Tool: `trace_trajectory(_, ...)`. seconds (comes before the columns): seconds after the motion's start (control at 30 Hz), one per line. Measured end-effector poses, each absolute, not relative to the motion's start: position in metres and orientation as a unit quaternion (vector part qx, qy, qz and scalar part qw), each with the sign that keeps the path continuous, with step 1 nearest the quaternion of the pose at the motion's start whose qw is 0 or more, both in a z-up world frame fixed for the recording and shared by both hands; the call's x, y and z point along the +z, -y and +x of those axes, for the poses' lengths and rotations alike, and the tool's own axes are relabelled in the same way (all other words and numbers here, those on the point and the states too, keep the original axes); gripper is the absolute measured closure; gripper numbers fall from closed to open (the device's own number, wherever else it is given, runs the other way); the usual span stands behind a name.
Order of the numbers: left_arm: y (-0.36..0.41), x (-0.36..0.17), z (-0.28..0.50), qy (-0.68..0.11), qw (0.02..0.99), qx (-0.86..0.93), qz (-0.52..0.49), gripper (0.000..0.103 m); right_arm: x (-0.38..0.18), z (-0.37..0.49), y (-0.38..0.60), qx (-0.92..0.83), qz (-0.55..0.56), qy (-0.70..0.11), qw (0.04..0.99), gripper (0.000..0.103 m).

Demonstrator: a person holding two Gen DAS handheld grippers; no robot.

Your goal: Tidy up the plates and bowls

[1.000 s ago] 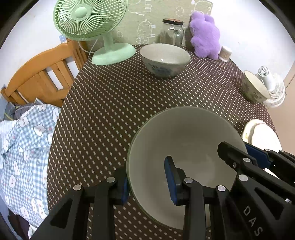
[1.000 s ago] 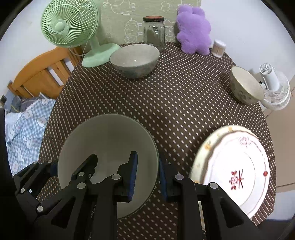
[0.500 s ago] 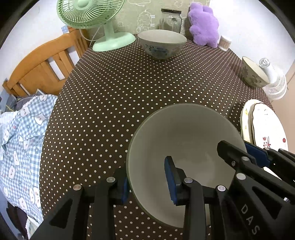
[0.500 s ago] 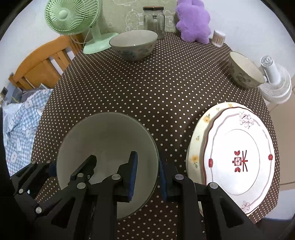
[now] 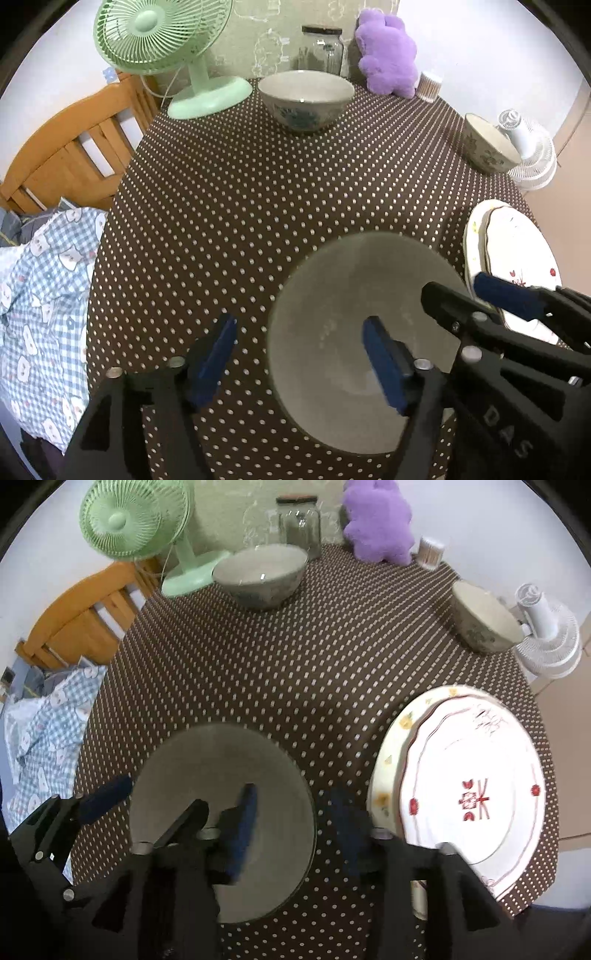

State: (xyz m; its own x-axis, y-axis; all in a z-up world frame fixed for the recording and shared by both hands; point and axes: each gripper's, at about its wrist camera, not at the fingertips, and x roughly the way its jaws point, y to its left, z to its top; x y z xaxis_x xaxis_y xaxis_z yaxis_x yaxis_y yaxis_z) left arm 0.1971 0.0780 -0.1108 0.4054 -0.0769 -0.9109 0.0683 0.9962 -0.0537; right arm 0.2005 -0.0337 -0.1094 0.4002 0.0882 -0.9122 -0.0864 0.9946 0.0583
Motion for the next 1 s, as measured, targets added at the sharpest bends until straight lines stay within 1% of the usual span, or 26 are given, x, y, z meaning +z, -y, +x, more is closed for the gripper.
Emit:
trace_trajectory(0.03, -0.079, -0.109, 0.198, -0.543, 0.839, -0.046, -0.007, 0.021, -0.106, 0.2, 0.033, 0.051, 0.003, -0.541, 0.84, 0.034)
trace_trajectory(0.07, -0.081, -0.104, 0.201, -0.54, 0.84, -0.05, -0.01, 0.02, -0.102, 0.2, 0.033, 0.047, 0.005, -0.536, 0.843, 0.032)
trace_trajectory(0.3, -0.086, -0.083, 0.221, -0.525, 0.849, -0.058, -0.014, 0.019, -0.078, 0.217, 0.029, 0.043, 0.011, -0.518, 0.854, 0.032)
trace_trajectory(0.53, -0.085, -0.067, 0.253, -0.501, 0.865, -0.034, -0.017, 0.019, -0.057, 0.251, 0.029, 0.054, 0.007, -0.495, 0.867, 0.032)
trace_trajectory(0.77, -0.08, -0.056, 0.292, -0.479, 0.878, 0.01, -0.024, 0.019, -0.043, 0.301, 0.033, 0.084, -0.007, -0.47, 0.878, 0.032)
trace_trajectory(1.0, -0.072, -0.056, 0.336, -0.466, 0.884, 0.041, -0.029, 0.021, -0.042, 0.354, 0.041, 0.107, -0.014, -0.466, 0.878, 0.032)
